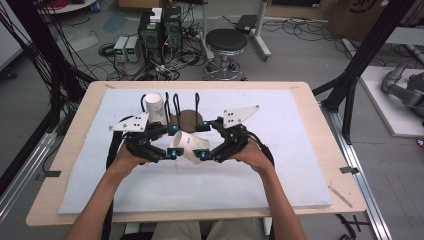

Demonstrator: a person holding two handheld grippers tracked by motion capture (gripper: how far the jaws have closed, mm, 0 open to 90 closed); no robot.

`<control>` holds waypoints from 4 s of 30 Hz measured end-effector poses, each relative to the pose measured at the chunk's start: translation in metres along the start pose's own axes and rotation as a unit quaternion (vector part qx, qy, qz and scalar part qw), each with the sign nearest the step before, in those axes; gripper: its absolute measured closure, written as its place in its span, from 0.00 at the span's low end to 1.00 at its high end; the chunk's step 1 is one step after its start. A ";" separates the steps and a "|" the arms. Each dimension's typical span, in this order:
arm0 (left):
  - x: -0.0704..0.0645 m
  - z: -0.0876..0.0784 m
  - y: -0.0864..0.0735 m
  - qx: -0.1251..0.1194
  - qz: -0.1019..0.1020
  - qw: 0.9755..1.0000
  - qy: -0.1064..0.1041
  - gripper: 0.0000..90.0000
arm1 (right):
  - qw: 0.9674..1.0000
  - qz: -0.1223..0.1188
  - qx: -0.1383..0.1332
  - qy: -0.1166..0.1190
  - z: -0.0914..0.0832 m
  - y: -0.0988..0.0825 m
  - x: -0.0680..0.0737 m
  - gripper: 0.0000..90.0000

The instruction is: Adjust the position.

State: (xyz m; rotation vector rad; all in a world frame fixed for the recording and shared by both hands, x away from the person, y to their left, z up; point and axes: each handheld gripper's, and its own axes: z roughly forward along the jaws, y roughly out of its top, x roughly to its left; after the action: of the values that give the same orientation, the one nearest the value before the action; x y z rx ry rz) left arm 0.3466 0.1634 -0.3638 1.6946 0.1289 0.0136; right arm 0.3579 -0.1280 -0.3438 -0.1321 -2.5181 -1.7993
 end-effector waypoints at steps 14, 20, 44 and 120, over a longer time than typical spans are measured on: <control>-0.003 0.002 0.006 -0.007 0.005 1.000 -0.006 0.39 | 1.000 -0.003 0.011 0.016 0.011 -0.003 0.001 0.20; -0.004 0.003 0.009 -0.010 0.009 1.000 -0.009 0.39 | 1.000 -0.001 0.018 0.024 0.016 -0.006 0.000 0.21; -0.005 -0.001 0.010 -0.012 0.011 1.000 -0.010 0.40 | 0.999 -0.011 0.025 0.025 0.017 -0.008 0.001 0.33; -0.003 -0.006 0.033 0.371 -0.003 0.928 0.030 0.06 | 0.976 -0.036 0.212 -0.034 0.018 0.004 0.008 0.34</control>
State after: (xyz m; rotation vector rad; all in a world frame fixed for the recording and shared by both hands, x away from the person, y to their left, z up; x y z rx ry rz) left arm 0.3456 0.1649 -0.3306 2.4548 0.2011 0.0134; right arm 0.3506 -0.1090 -0.3458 -0.0873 -2.9205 -1.2512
